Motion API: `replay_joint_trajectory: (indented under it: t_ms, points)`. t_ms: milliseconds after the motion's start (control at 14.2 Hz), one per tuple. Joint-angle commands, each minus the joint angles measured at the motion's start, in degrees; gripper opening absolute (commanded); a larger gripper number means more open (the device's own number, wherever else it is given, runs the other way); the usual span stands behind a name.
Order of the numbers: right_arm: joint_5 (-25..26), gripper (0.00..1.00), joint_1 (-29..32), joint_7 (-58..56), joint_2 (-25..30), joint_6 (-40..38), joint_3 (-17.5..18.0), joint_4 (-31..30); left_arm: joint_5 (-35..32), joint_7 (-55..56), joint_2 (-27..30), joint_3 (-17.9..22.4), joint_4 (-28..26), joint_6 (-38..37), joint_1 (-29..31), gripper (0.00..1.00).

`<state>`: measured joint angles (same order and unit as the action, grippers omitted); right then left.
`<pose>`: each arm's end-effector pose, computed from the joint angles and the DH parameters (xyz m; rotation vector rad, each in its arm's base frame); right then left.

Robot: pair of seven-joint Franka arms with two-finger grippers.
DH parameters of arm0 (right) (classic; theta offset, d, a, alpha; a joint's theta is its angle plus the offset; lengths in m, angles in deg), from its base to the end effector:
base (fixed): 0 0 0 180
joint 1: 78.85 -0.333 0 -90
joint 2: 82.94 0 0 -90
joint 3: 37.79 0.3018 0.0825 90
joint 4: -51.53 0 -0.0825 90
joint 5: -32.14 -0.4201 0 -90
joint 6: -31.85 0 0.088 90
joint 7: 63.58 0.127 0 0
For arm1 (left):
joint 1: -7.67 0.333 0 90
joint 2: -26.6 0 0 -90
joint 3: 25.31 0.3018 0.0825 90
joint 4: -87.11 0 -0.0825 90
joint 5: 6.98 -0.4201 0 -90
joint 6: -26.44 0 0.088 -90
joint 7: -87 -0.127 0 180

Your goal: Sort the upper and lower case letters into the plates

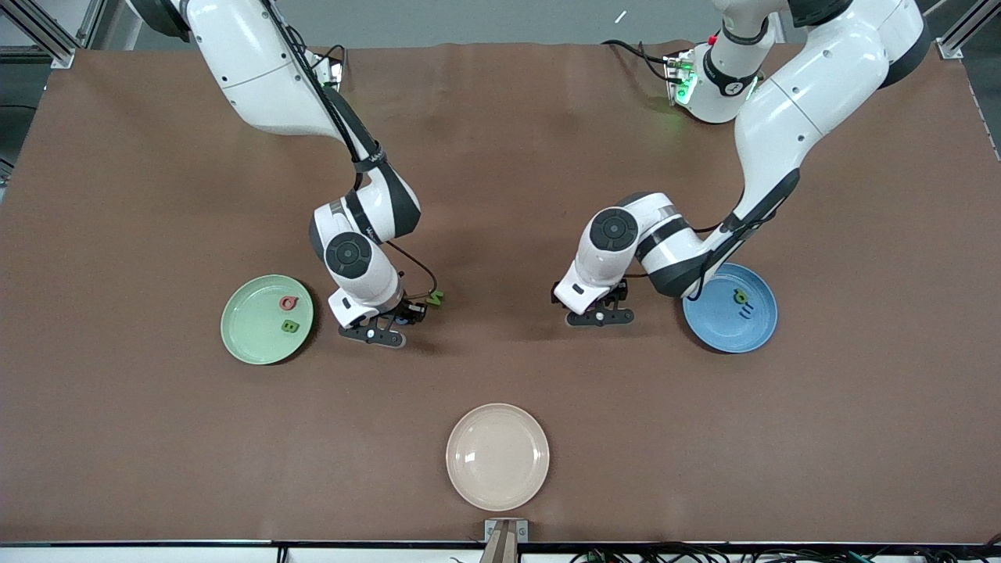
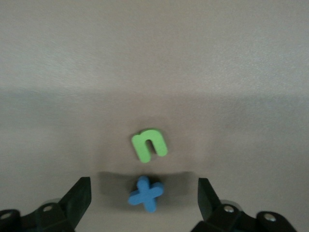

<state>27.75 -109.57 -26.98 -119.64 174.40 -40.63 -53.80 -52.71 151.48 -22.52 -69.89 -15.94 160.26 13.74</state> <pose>0.5825 0.3089 0.1195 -3.1053 0.3160 0.0006 0.5342 -0.3884 0.1216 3.1156 0.0847 0.0180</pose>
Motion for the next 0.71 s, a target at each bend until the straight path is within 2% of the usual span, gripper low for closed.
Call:
replay_joint_trajectory:
  t_ms: [0,141,282,494,635]
  points:
    - [-0.2,0.01,-0.5,0.8,-0.6,-0.1,-0.2,0.1,0.6,1.2,-1.2,0.1,1.5,0.3,-0.9,0.84]
    - [-0.2,0.00,0.8,-0.4,-0.1,-1.2,-0.3,0.2,0.6,1.0,-1.1,0.1,1.2,0.3,-0.8,0.74]
    - [-0.2,0.00,3.5,-4.7,2.7,-7.4,-0.3,0.8,0.6,1.3,-0.9,0.0,0.5,0.3,-0.9,0.70]
    - [-0.4,0.00,11.8,-17.9,7.8,-17.3,-0.4,1.1,0.6,1.3,-0.6,0.0,0.1,0.0,-0.7,0.59]
    - [-0.4,0.00,18.1,-29.9,8.6,-19.3,-0.5,0.8,0.6,1.3,-0.4,0.0,-0.6,-0.1,-0.3,0.51]
